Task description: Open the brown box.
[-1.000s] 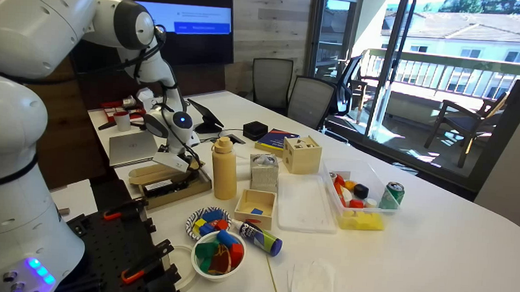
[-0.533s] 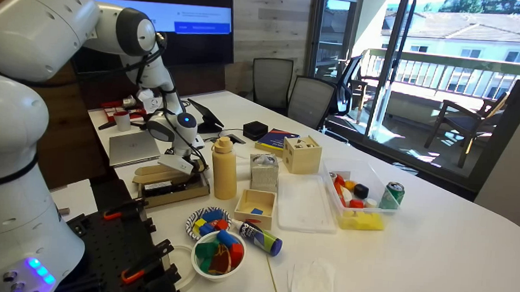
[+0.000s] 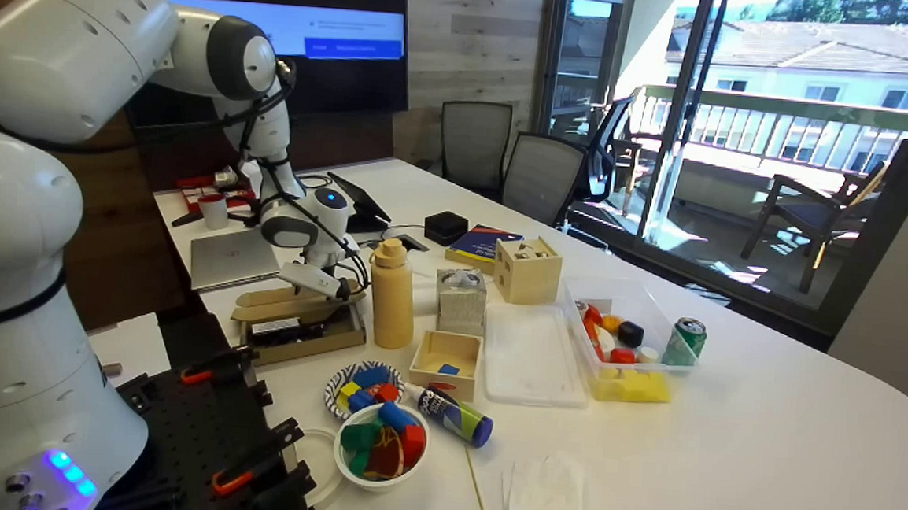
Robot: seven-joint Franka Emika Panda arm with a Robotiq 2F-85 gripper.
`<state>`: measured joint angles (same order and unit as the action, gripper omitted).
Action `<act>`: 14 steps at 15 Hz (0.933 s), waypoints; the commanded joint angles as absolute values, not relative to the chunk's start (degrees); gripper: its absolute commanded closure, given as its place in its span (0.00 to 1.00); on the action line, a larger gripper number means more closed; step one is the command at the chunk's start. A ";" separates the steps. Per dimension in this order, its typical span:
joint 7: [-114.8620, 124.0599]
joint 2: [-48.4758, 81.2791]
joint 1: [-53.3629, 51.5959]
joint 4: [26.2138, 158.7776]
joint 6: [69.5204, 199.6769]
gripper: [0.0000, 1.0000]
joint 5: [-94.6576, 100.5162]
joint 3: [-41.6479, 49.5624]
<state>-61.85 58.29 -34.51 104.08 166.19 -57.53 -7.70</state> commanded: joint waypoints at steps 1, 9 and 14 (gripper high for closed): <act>-53.03 53.92 -29.35 111.28 165.66 0.00 -44.94 -10.94; -36.67 47.08 -12.16 124.34 169.67 0.00 -17.17 -23.24; -30.51 44.27 -4.76 130.22 170.00 0.00 -7.06 -27.75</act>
<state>-34.67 47.85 -7.88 124.88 168.39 -11.29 -25.84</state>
